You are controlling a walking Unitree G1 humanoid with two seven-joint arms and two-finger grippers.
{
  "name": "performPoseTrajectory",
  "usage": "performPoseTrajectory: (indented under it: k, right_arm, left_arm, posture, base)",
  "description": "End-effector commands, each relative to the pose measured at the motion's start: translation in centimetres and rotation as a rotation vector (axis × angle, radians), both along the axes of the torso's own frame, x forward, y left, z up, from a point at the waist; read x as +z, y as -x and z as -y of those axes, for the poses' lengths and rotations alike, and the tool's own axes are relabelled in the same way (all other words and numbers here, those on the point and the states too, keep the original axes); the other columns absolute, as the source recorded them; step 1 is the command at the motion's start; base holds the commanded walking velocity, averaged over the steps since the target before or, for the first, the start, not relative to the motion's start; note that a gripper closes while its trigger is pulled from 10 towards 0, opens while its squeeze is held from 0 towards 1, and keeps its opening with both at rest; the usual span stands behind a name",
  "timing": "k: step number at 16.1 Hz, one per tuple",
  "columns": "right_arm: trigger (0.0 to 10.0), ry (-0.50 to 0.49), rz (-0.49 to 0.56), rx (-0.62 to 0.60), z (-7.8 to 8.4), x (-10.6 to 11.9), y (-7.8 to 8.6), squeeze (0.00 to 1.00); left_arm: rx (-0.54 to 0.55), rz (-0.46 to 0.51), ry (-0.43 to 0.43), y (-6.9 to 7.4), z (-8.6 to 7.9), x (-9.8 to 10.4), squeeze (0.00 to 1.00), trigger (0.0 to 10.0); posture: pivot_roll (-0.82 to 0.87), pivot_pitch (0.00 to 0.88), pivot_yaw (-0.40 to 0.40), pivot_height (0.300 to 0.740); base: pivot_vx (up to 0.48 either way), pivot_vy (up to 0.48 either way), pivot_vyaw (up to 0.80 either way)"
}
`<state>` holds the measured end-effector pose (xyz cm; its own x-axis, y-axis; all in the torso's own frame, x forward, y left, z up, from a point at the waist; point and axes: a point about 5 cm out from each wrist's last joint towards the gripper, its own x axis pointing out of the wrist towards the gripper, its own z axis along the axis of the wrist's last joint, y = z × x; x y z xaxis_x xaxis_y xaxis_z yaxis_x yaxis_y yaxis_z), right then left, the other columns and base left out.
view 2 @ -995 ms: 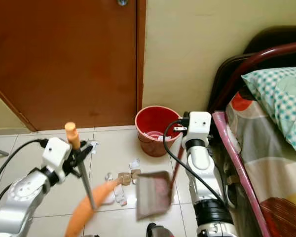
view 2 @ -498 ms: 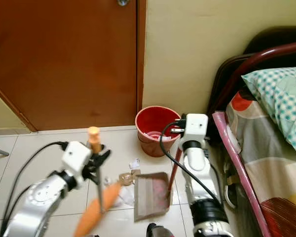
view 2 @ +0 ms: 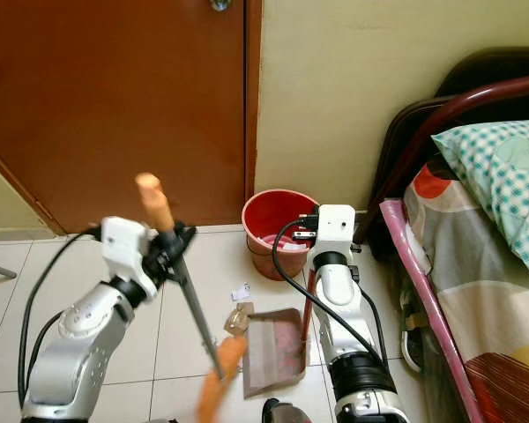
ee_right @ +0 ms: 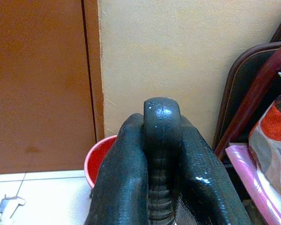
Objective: Sweep floor
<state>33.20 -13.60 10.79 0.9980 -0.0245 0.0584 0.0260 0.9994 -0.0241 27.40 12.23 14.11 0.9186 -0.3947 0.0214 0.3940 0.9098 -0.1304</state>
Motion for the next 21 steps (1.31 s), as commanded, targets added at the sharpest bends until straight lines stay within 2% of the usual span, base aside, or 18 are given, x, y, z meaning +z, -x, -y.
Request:
performPoseTrajectory:
  k: [1, 4, 6, 7, 10, 12, 13, 16, 17, 19, 20, 21]
  right_arm:
    - [10.0, -0.017, 0.013, 0.018, -0.5, 0.3, -0.1, 0.00]
    - [10.0, -0.014, 0.026, 0.026, -0.2, 0.6, -0.3, 0.00]
    - [10.0, -0.001, 0.016, 0.011, 0.6, 0.3, -0.3, 0.00]
    - [10.0, 0.002, 0.017, 0.008, 0.8, 0.3, -0.3, 0.00]
    - [10.0, 0.010, 0.022, -0.010, 1.7, 0.5, -0.2, 0.00]
    - [10.0, 0.017, 0.046, -0.032, 2.8, 1.2, -0.3, 0.00]
    - [10.0, 0.014, 0.055, -0.044, 3.3, 1.5, -0.3, 0.00]
    - [10.0, 0.023, 0.095, -0.051, 4.1, 2.8, -0.5, 0.00]
    - [10.0, 0.051, 0.078, -0.062, 4.6, 2.3, -0.5, 0.00]
    - [10.0, 0.068, 0.049, -0.076, 4.9, 1.4, -0.4, 0.00]
    - [10.0, 0.074, 0.034, -0.078, 4.8, 1.0, -0.3, 0.00]
    - [10.0, 0.074, 0.014, -0.078, 4.2, 0.3, -0.1, 0.00]
  left_arm:
    - [0.004, 0.062, 0.094, -0.3, 0.3, 1.5, 0.00, 10.0]
    - [0.071, 0.095, 0.091, -1.0, -1.1, 2.3, 0.00, 10.0]
    - [0.191, 0.129, 0.089, -1.8, -3.3, 3.0, 0.00, 10.0]
    - [0.216, 0.136, 0.079, -1.9, -3.8, 3.2, 0.00, 10.0]
    - [0.302, 0.160, 0.030, -2.2, -6.2, 3.4, 0.00, 10.0]
    - [0.361, 0.174, -0.035, -2.1, -8.0, 3.5, 0.00, 10.0]
    - [0.368, 0.168, -0.045, -1.9, -8.3, 3.2, 0.00, 10.0]
    - [0.354, 0.128, -0.079, -1.2, -8.2, 1.9, 0.00, 10.0]
    - [0.322, 0.074, -0.100, -1.0, -7.7, 0.5, 0.00, 10.0]
    - [0.261, 0.028, -0.106, -0.8, -6.7, -0.6, 0.00, 10.0]
    - [0.204, 0.001, -0.105, -0.7, -5.9, -1.1, 0.00, 10.0]
    - [0.043, -0.045, -0.089, 0.0, -3.7, -1.9, 0.00, 10.0]
  posture:
    - [0.08, 0.154, -0.027, 0.740]
    - [0.08, 0.161, -0.028, 0.740]
    - [0.08, 0.161, -0.028, 0.740]
    - [0.08, 0.162, -0.028, 0.740]
    - [0.08, 0.165, -0.032, 0.740]
    - [0.09, 0.165, -0.032, 0.740]
    - [0.09, 0.165, -0.033, 0.740]
    - [0.09, 0.166, -0.038, 0.740]
    - [0.08, 0.166, -0.038, 0.740]
    - [0.09, 0.169, -0.041, 0.740]
    - [0.09, 0.169, -0.041, 0.740]
    - [0.09, 0.172, -0.039, 0.740]
  base:
    - [0.000, 0.000, 0.00]
    - [0.000, 0.000, 0.00]
    - [0.000, 0.000, 0.00]
    - [0.000, 0.000, 0.00]
    - [0.000, 0.000, 0.00]
    - [0.000, 0.000, 0.00]
    - [0.000, 0.000, 0.00]
    - [0.000, 0.000, 0.00]
    - [0.000, 0.000, 0.00]
    - [0.000, 0.000, 0.00]
    - [0.000, 0.000, 0.00]
    - [0.000, 0.000, 0.00]
